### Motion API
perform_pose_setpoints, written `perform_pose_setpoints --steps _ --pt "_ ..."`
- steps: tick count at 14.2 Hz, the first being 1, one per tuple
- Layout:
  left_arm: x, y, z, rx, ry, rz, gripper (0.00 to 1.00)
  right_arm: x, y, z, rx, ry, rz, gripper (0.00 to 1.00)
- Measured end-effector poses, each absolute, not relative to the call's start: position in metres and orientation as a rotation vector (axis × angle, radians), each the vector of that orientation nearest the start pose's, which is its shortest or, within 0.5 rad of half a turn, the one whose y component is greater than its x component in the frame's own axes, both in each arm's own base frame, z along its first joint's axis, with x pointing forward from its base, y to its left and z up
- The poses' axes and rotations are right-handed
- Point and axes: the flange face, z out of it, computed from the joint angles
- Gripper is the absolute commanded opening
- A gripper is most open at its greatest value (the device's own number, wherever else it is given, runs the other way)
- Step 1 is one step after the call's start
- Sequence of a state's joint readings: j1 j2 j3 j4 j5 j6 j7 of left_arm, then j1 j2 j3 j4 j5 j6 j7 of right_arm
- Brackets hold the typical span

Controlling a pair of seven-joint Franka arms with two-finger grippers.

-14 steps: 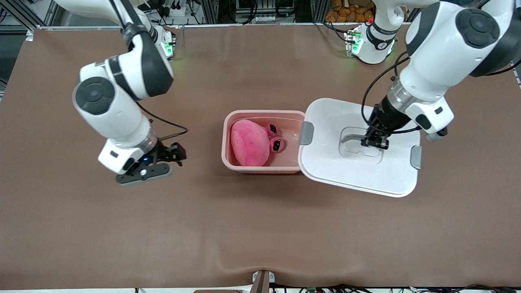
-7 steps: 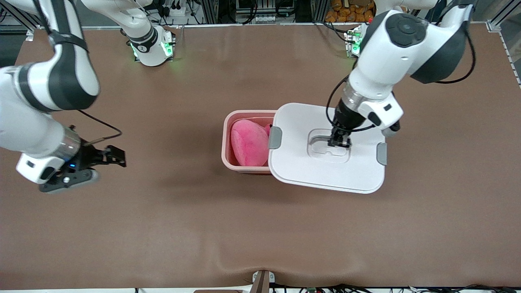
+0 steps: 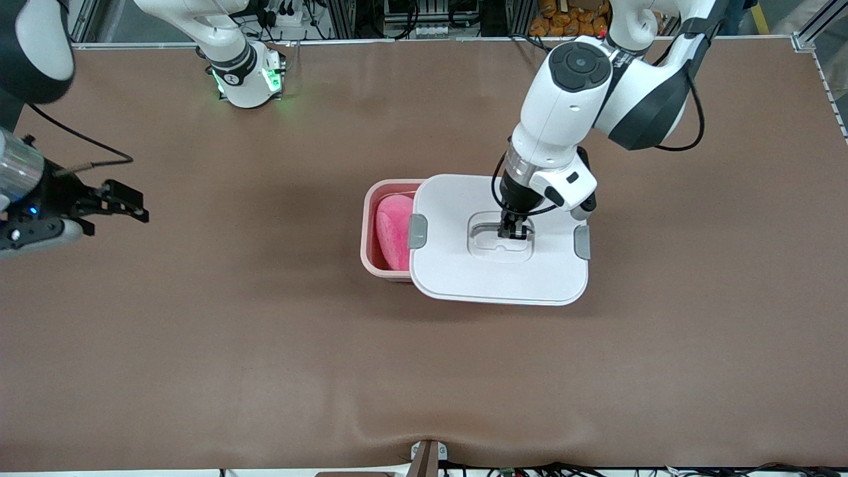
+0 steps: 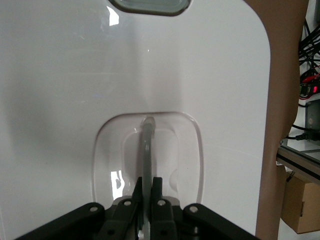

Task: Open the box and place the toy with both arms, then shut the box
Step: 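Move the lid over the box with the left gripper while the right gripper withdraws, then lower the lid onto the box with the left gripper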

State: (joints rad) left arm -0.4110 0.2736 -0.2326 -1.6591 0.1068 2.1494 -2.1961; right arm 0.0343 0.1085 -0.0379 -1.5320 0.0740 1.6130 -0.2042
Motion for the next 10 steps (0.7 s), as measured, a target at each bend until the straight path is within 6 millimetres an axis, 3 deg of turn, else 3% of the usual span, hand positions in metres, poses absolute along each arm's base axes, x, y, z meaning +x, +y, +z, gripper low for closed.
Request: perform_pose_setpoints --steps 5,10 --pt "0.512 -0.435 0.438 -2.355 -2.357 -0.207 0.00 0.550 -0.030 0.627 -3.136 -0.177 0.091 1.00" --pt "0.491 -0.466 0.411 -2.327 -2.363 -0.254 0.00 0.528 -0.022 0.644 -3.140 -0.018 0.131 1.00"
